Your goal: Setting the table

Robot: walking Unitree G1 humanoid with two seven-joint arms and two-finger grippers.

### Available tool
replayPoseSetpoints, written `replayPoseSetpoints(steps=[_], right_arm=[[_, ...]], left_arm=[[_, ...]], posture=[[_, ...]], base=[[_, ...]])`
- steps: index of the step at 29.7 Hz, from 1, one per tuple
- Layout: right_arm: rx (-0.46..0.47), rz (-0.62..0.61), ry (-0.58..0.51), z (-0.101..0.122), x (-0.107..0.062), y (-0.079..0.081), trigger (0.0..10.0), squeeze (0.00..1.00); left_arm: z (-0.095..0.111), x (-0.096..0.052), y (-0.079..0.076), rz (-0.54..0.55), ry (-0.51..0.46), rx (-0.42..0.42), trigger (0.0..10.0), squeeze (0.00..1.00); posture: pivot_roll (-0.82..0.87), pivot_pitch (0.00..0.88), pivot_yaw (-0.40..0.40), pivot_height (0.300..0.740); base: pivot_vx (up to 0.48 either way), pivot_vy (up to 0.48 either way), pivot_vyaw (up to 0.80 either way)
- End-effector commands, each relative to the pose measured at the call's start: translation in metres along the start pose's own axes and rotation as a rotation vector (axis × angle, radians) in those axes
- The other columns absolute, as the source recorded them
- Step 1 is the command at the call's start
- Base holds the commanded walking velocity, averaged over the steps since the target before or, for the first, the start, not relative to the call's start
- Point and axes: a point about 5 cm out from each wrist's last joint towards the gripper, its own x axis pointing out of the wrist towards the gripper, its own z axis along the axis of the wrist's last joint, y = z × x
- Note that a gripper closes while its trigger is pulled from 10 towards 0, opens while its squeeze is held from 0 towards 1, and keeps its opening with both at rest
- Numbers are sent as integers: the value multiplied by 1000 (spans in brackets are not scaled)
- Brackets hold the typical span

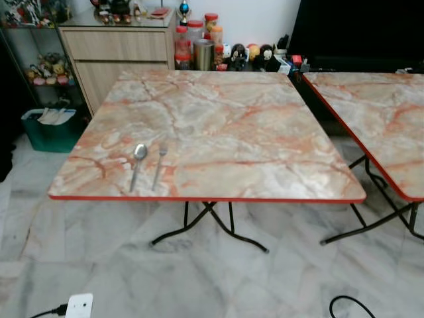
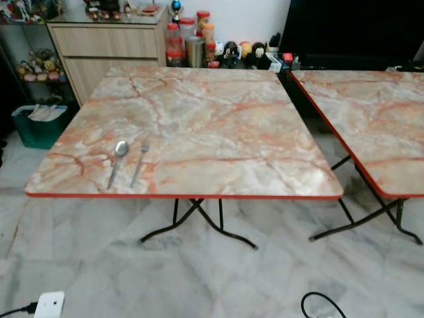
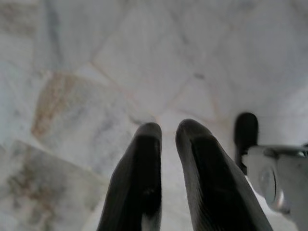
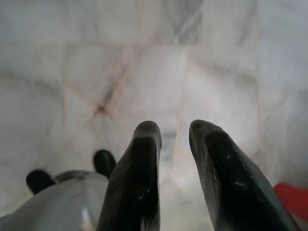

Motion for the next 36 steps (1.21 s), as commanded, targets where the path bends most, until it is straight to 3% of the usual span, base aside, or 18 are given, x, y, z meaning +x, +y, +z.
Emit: replayPoseSetpoints(steps=[1,13,20,27,36], right_arm=[[3,-6,15,-4,-1,-2,10000,0],[8,-6,10,-3,-1,-1,10000,0],[-28,-2,4,-2,0,-1,10000,0],[-10,-5,10,-3,-1,-1,10000,0],[3,-2,8,-4,-1,-1,10000,0]], left_arm=[[-1,0,1,3,13,1,10000,0],[-1,0,2,5,11,0,10000,0],[-9,-4,26,29,28,-2,10000,0],[-12,-5,32,34,33,-1,10000,0],[-13,-5,30,24,21,-11,10000,0]], posture=[[15,87,-15,740],[16,85,-13,740],[18,81,-14,740],[20,76,-12,740],[19,62,-10,740]], base=[[0,416,0],[0,416,0],[0,417,66],[0,408,214],[0,0,0]])
